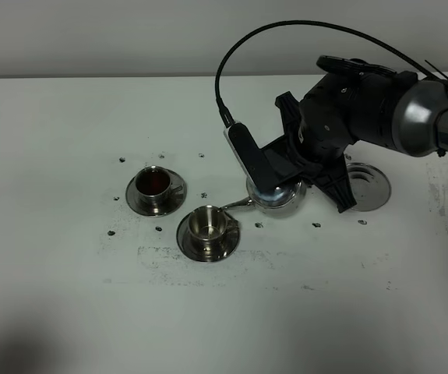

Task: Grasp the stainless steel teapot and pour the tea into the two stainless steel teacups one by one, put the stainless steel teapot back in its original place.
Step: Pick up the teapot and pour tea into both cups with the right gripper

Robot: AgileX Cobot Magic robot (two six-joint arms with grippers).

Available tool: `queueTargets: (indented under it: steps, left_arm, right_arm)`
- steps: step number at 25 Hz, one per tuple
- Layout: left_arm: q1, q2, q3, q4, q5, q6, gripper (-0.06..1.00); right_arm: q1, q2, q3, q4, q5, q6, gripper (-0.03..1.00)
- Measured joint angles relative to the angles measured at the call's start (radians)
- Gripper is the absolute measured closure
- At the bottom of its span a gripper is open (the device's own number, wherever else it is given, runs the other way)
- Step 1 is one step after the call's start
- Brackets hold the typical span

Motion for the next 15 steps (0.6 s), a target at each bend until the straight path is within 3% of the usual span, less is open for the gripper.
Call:
queueTargets:
  steps: [15]
  left_arm:
    - [0.0,0.0,0.0,0.0,0.0,0.0,0.53]
  right_arm:
    - [0.044,0.014,0.0,-0.151,-0.036,0.025,0.76]
